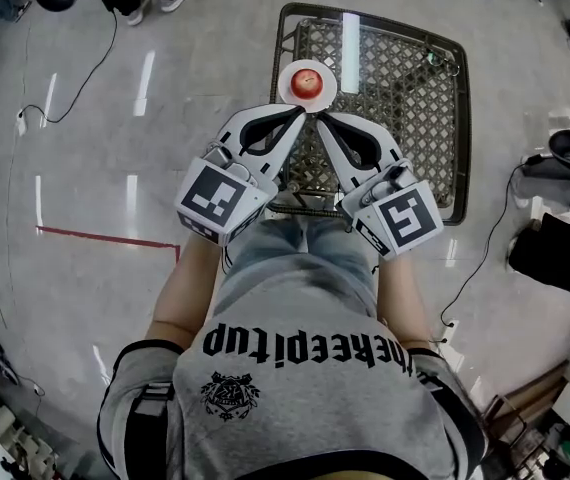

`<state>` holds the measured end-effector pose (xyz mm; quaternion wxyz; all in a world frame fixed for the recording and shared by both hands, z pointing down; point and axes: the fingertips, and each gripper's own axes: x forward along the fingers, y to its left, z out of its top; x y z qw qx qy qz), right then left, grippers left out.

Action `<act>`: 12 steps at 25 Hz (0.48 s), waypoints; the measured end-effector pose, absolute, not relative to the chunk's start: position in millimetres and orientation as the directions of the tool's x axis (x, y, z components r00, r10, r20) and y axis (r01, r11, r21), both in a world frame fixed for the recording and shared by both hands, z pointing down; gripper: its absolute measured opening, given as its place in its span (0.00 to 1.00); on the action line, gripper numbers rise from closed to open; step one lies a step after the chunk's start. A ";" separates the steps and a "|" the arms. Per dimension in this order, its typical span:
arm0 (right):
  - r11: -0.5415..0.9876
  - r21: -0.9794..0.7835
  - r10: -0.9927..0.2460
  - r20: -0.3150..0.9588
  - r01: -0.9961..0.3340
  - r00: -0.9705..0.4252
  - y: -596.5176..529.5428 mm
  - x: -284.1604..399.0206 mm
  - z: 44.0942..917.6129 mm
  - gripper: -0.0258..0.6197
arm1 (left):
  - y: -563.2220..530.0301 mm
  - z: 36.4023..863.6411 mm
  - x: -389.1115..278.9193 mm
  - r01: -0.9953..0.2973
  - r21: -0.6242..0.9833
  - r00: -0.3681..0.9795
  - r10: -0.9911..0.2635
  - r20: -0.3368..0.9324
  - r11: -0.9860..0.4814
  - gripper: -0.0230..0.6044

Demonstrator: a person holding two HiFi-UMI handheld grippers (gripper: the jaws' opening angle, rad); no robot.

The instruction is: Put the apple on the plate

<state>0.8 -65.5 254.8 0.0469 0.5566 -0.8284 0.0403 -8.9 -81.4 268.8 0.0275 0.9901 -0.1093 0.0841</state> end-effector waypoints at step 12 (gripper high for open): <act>0.365 0.011 -0.924 0.129 -0.931 -0.361 -56.9 -1.7 246.1 0.04 | -73.9 256.8 -8.9 -0.196 0.040 0.973 -0.189 0.131 -0.980 0.05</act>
